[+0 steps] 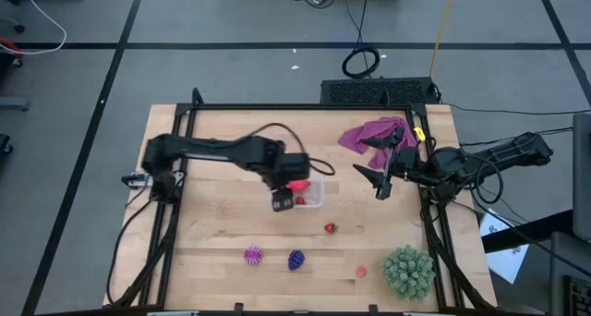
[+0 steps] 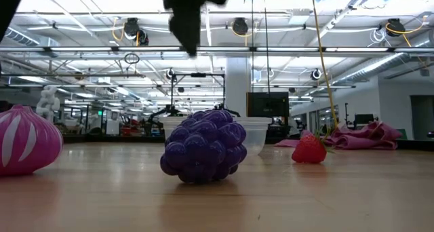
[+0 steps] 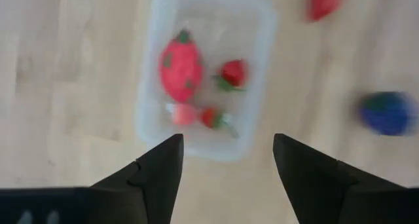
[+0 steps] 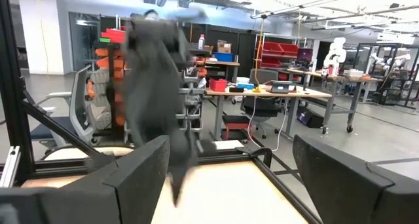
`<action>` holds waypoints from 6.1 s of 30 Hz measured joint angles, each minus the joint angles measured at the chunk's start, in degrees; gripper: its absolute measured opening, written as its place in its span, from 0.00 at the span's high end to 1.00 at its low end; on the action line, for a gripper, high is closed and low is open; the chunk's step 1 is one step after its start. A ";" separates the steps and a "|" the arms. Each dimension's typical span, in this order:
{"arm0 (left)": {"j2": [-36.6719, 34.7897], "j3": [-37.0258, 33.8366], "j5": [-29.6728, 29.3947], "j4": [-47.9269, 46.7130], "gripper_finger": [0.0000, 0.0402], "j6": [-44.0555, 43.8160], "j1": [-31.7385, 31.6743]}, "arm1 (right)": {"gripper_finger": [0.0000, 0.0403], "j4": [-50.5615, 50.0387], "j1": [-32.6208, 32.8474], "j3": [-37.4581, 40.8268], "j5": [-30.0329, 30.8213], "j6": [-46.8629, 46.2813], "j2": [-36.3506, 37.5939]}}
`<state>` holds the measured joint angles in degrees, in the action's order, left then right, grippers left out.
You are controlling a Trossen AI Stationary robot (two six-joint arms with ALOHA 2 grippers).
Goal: Pick and placing Produce into tupperware
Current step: Put the violet onion into the transparent container, then put the violet grape fruit into the transparent container
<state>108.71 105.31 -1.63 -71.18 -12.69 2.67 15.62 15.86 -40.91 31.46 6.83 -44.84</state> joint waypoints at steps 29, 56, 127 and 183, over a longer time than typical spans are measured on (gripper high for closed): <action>5.23 -0.08 -6.27 -3.33 0.40 -31.54 30.18 | 0.21 0.90 0.01 0.00 -0.50 -6.51 -0.02; 6.36 -2.02 -12.04 -5.00 0.40 -35.04 35.00 | 0.21 1.25 0.00 0.00 -1.70 -7.67 -0.02; 6.36 -26.04 -4.15 17.87 0.30 -32.37 33.30 | 0.21 0.72 0.00 0.00 -1.74 -7.67 -0.01; 6.36 -0.03 -15.37 -0.44 0.27 3.45 2.66 | 0.21 0.35 0.00 0.00 -1.74 -5.78 0.47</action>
<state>115.07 105.27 -17.00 -71.62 -9.25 5.32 15.97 15.86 -40.91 29.72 1.05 -44.37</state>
